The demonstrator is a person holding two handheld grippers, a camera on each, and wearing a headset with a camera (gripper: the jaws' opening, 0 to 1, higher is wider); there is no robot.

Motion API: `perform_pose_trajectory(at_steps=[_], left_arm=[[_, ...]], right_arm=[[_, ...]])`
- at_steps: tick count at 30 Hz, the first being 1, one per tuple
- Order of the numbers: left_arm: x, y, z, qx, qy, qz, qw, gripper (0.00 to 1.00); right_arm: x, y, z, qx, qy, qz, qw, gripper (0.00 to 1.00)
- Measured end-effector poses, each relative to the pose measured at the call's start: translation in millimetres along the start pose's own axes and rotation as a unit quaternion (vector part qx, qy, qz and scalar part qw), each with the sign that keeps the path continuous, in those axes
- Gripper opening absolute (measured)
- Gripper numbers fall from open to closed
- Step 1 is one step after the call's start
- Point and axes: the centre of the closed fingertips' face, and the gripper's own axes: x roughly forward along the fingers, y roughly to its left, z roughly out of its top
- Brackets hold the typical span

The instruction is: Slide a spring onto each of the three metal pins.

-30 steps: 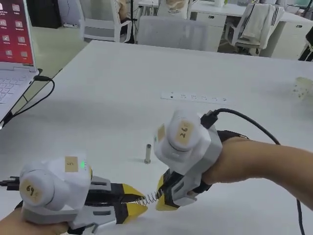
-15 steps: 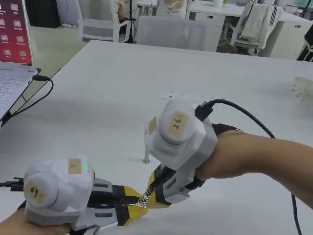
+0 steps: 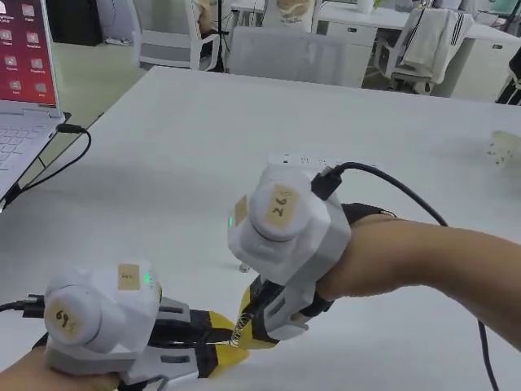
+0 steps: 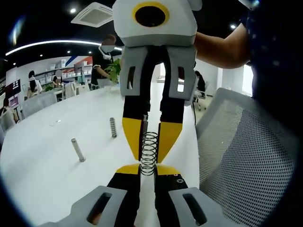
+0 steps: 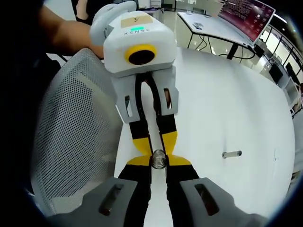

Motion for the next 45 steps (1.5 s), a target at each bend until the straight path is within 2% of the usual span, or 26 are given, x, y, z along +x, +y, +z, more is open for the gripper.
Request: perform_pose_trajectory(at_steps=[14,28,34,45], left_arm=[[1.6,-0.5,0.9,-0.004,0.000,-0.001,1.0000,0.03],[-1.3,3.5,-0.6,-0.024,-0.001,0.009,0.9997,0.21],[-5.5,8.3,-4.9,-0.045,-0.001,0.023,0.9987,0.33],[-13.5,17.3,-8.1,-0.072,-0.009,0.051,0.9961,0.48]], right_arm=[[-0.1,-0.5,-0.7,-0.005,0.006,-0.001,1.0000,0.08],[0.0,-4.5,-1.3,-0.004,0.009,-0.006,0.9999,0.08],[-1.7,-6.8,-1.9,0.000,0.008,-0.010,0.9999,0.08],[-2.1,-10.5,-5.4,0.005,0.010,-0.012,0.9999,0.08]])
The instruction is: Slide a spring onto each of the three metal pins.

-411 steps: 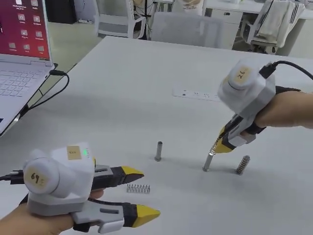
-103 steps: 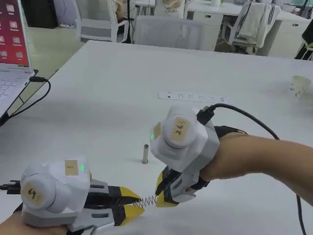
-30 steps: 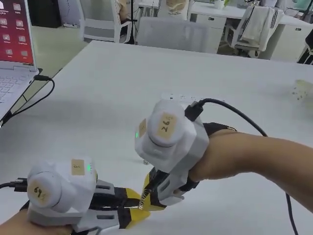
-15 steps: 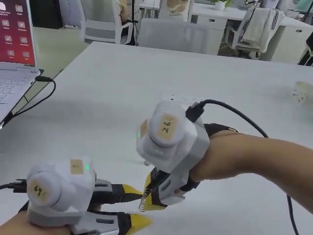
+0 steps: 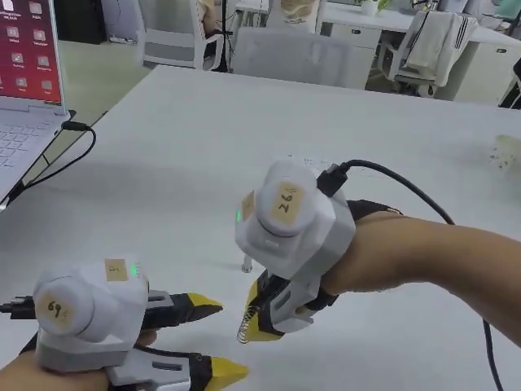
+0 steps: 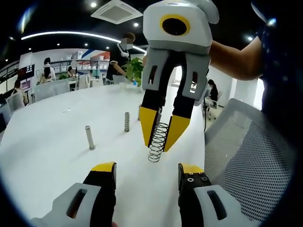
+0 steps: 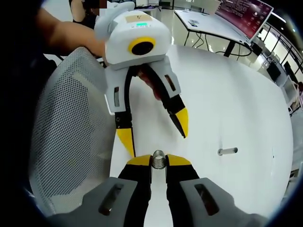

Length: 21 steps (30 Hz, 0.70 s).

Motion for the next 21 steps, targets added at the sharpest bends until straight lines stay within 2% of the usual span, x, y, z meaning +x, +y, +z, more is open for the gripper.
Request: perform_pose_trajectory(at_steps=[12,21], left_arm=[[-6.1,8.4,-3.6,-0.011,-0.005,0.020,0.9997,0.54],[-11.8,10.0,-8.4,-0.017,-0.005,0.030,0.9994,0.55]], right_arm=[[-3.8,-11.3,-5.5,0.009,-0.001,-0.006,0.9999,0.08],[-20.8,-37.5,-9.7,0.028,-0.008,-0.030,0.9991,0.08]])
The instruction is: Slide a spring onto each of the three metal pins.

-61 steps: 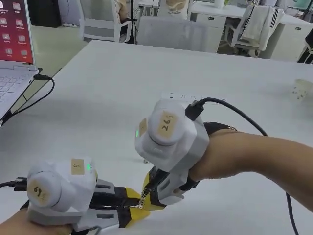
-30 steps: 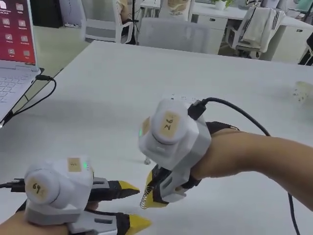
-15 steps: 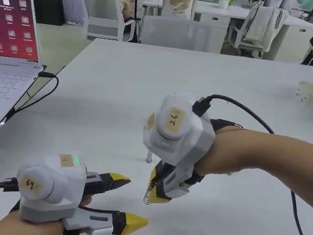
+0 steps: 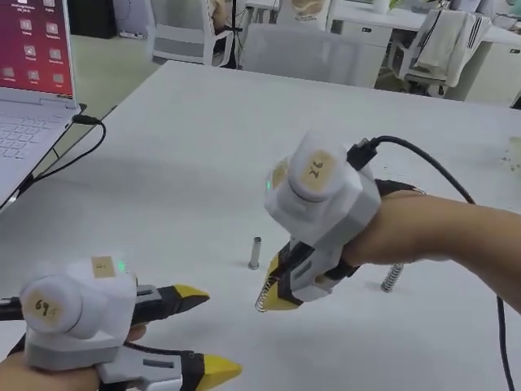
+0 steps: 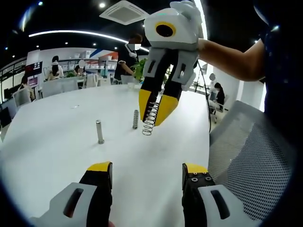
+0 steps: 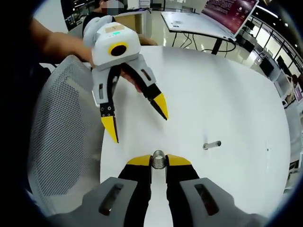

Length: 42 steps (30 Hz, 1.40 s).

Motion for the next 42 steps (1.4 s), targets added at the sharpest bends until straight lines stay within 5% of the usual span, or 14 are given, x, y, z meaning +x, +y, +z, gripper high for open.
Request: perform_pose_trajectory(at_steps=[11,28,42], left_arm=[[-5.2,1.4,-0.8,-0.003,-0.002,0.005,1.0000,0.54],[-10.6,3.8,-1.8,-0.005,0.001,0.012,0.9999,0.53],[-12.9,6.7,-3.7,-0.008,0.006,0.015,0.9998,0.52]], right_arm=[[-14.3,-36.8,0.5,0.014,0.001,-0.027,0.9995,0.08],[-3.1,-87.6,3.3,0.040,0.008,-0.037,0.9985,0.08],[12.0,-98.1,12.6,0.052,-0.001,-0.055,0.9971,0.08]])
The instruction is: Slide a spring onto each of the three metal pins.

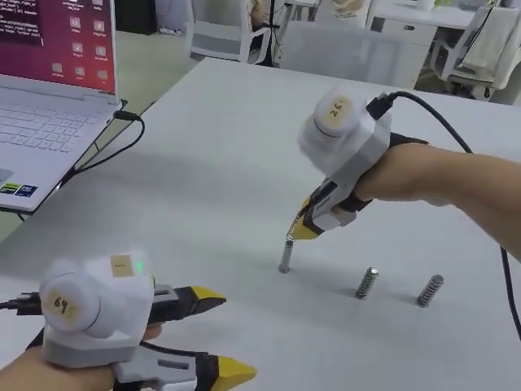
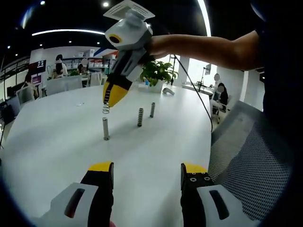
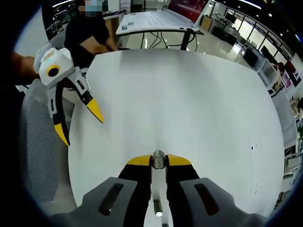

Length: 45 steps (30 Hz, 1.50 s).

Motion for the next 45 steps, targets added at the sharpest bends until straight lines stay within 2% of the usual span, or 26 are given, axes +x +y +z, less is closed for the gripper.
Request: perform_pose_trajectory(at_steps=[6,11,27,37,45], left_arm=[[0.1,0.7,-0.8,-0.001,0.001,0.000,1.0000,0.52],[-0.4,2.9,-2.1,-0.004,0.001,0.002,1.0000,0.52],[-1.9,6.2,-5.4,-0.009,0.002,0.006,0.9999,0.51],[-0.1,5.2,-6.0,-0.009,0.003,0.005,0.9999,0.51],[-0.8,6.2,-5.6,-0.009,0.001,0.006,0.9999,0.51]], right_arm=[[9.2,-2.2,-3.3,-0.001,0.010,-0.004,0.9999,0.08],[15.2,-1.8,-8.7,0.000,0.021,0.000,0.9998,0.08],[36.1,2.3,-16.9,0.013,0.033,0.017,0.9992,0.08],[53.0,12.2,-28.5,0.009,0.062,0.042,0.9972,0.08],[57.9,17.3,-33.7,0.005,0.078,0.052,0.9956,0.08]])
